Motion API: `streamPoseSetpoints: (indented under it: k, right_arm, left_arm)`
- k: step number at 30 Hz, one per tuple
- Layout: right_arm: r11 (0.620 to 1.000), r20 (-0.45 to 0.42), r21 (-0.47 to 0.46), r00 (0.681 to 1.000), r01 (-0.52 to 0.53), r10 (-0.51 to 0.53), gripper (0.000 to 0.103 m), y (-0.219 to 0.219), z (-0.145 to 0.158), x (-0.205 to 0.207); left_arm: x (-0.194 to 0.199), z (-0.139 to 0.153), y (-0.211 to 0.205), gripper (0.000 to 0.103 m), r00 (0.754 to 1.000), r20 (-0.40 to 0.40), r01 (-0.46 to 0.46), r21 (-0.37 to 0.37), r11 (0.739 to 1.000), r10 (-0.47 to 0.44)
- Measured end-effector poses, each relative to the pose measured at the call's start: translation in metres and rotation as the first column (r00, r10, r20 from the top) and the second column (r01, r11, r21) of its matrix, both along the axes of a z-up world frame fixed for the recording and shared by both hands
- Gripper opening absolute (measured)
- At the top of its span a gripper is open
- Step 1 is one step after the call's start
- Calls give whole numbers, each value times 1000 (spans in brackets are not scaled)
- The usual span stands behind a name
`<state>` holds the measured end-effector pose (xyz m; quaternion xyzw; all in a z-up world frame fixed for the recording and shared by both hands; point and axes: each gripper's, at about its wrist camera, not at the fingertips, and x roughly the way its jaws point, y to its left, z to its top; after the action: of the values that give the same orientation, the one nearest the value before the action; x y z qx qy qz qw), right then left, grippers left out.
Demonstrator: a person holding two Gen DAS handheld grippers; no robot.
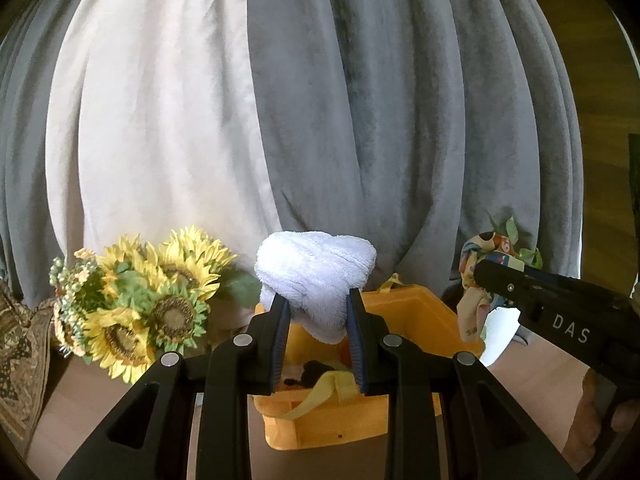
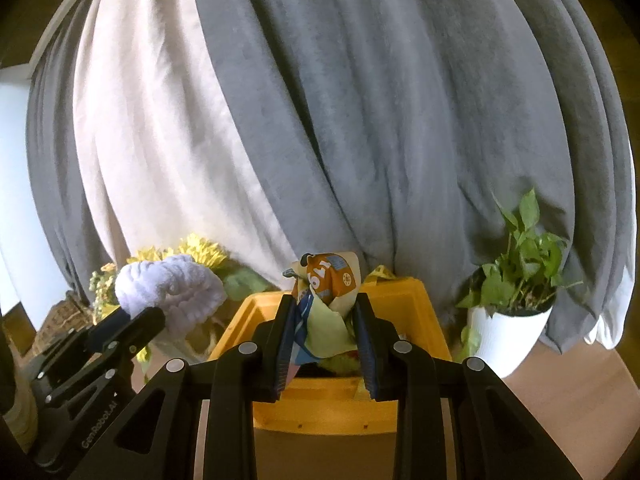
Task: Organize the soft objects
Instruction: 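Carry the lilac plush with left tool while right tool carries the figure to the crate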
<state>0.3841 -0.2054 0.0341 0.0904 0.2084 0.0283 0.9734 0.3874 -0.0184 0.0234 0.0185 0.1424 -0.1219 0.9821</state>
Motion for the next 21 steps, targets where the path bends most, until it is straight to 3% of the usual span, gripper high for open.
streamPoseSetpoints:
  k: [21]
  right_arm:
    - [998,-108,-26,993,54,-56,30,-13,-39,81]
  left_arm:
    - [88,-42,-17,27,991,-133,18,35,999,-13]
